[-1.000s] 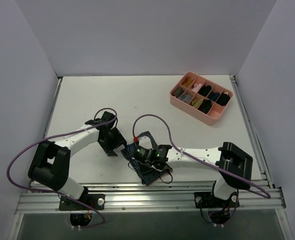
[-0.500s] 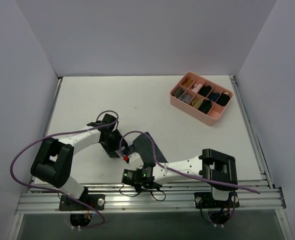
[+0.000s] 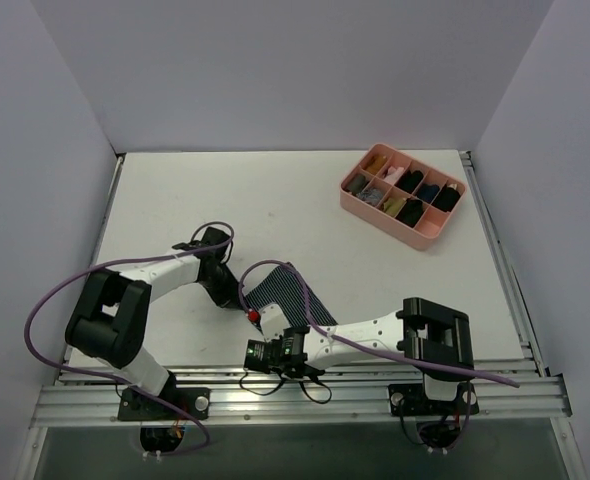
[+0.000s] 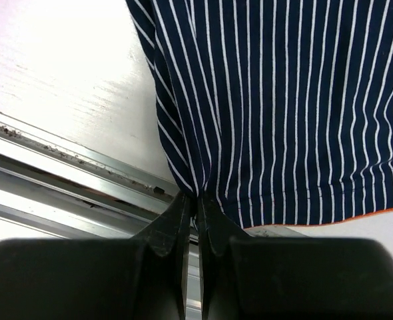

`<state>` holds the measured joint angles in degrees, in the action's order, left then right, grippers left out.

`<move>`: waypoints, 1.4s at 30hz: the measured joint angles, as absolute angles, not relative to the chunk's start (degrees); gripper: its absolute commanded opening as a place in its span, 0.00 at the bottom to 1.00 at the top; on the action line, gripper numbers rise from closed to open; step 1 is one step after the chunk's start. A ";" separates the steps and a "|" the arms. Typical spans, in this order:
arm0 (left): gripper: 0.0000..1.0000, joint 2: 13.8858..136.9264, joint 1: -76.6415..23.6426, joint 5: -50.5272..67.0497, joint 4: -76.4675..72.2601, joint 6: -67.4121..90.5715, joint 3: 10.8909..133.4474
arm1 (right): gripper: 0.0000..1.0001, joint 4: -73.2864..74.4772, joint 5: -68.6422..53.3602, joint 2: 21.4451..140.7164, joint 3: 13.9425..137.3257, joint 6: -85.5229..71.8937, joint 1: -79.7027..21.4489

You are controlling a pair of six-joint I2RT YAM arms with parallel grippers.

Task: Roll the underwear
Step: Fold the underwear

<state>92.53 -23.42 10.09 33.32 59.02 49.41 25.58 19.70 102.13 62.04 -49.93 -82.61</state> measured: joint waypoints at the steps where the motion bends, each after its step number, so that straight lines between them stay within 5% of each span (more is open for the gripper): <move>1: 0.03 92.55 -22.92 10.22 33.34 58.87 49.43 | 0.00 25.65 19.73 102.13 62.06 -49.63 -82.61; 16: 0.02 86.94 -8.82 11.73 46.15 53.49 58.02 | 0.00 15.77 7.99 101.65 69.93 -39.03 -82.04; 29: 0.02 94.83 -9.41 13.32 51.37 52.12 69.10 | 0.00 3.38 -8.25 96.33 60.71 -37.19 -68.36; 42: 0.02 101.47 -11.75 8.32 59.77 51.51 81.47 | 0.00 -2.09 -14.85 96.64 60.69 -35.22 -67.09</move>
<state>101.47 -11.75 8.32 59.77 51.51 81.47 -2.09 -14.85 96.64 60.69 -35.22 -67.09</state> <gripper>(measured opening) 0.037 0.019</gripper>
